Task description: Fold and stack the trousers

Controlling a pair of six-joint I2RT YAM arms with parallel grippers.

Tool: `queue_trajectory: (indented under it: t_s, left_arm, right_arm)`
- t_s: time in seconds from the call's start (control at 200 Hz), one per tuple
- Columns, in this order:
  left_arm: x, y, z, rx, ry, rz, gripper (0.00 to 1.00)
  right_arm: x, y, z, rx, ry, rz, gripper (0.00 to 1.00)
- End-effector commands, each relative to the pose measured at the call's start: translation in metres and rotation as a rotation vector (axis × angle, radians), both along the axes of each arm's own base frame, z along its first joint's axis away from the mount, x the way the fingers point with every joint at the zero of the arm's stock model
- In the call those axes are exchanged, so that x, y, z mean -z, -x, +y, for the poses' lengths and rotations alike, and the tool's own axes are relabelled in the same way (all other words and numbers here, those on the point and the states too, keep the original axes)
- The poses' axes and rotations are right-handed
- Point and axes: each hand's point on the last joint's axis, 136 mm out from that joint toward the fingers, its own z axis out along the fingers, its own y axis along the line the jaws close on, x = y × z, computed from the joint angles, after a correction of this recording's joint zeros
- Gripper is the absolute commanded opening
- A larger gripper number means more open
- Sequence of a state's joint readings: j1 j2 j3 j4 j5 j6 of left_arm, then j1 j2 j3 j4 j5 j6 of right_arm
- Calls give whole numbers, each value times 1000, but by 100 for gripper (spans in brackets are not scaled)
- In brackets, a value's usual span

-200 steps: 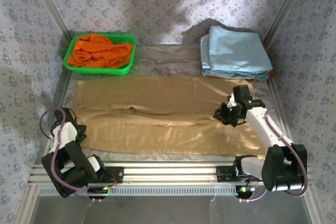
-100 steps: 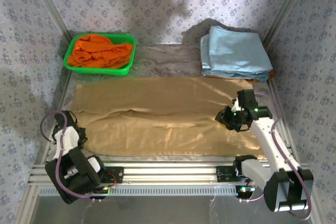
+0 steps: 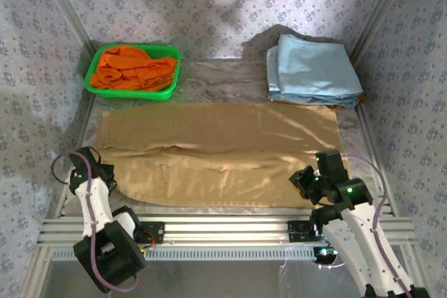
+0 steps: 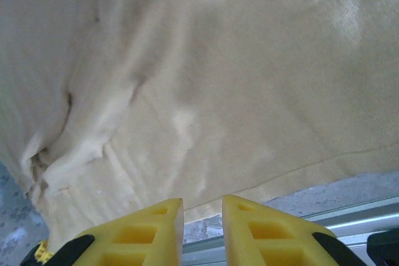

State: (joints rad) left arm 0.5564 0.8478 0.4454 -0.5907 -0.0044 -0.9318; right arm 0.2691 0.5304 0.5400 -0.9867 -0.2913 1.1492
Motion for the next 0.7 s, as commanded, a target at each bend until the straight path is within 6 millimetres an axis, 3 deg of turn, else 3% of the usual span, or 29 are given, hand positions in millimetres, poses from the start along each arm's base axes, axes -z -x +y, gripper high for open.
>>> queue_trajectory:
  t_s: [0.0, 0.27, 0.435, 0.695]
  left_arm:
    - [-19, -7, -3, 37, -5, -47, 0]
    - [-24, -10, -5, 58, 0, -56, 0]
    - [-27, -13, -6, 64, 5, -69, 0]
    - [-32, -16, -6, 76, 3, -78, 0]
  right_arm:
    - [20, 3, 1, 93, 32, 86, 24]
    - [52, 13, 27, 66, 118, 158, 30]
    - [74, 28, 22, 120, 166, 217, 36]
    - [90, 30, 19, 155, 194, 234, 40]
